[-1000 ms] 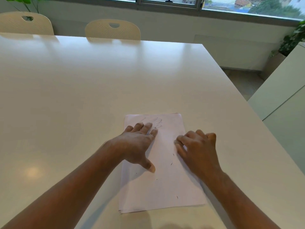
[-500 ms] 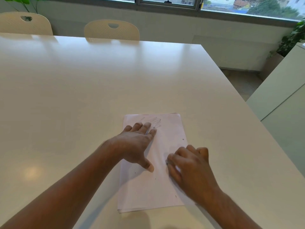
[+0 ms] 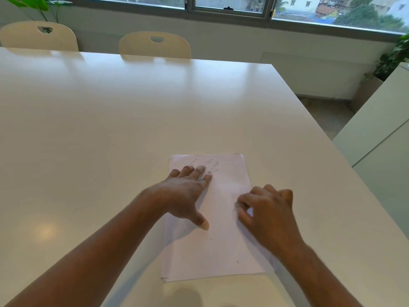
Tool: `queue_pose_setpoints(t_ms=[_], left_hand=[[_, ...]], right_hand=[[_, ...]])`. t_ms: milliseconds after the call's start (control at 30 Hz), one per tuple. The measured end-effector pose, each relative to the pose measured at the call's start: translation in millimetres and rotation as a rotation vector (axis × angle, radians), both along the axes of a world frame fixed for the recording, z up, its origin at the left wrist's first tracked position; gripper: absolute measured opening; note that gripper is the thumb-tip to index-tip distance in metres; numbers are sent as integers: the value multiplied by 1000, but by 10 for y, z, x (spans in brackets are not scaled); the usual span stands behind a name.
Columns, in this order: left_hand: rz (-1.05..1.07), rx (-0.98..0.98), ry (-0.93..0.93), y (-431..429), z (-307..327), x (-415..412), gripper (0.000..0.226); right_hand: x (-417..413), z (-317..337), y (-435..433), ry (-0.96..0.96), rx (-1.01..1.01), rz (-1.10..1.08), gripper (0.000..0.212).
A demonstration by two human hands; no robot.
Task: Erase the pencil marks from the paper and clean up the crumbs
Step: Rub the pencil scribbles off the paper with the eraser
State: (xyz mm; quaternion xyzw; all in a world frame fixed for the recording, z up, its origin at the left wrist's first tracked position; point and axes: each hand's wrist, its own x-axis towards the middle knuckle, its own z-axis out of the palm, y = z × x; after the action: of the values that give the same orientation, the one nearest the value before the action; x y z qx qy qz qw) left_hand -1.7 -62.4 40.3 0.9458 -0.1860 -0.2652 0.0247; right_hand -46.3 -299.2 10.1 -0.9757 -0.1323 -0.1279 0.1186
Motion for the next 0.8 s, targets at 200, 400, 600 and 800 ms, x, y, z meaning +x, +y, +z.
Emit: queue_pose_setpoints(t_ms=[200, 400, 600, 800], left_hand=[[24, -83, -45, 73, -62, -34, 139], [55, -236, -132, 210, -194, -118, 142], [249, -349, -240, 751, -125, -32, 114], [169, -177, -41, 882, -220, -14, 138]], right_hand=[[288, 170, 88, 178, 275, 101, 14], [516, 127, 396, 257, 132, 153, 23], [525, 81, 376, 284, 148, 139, 21], [496, 65, 416, 204, 35, 141, 24]])
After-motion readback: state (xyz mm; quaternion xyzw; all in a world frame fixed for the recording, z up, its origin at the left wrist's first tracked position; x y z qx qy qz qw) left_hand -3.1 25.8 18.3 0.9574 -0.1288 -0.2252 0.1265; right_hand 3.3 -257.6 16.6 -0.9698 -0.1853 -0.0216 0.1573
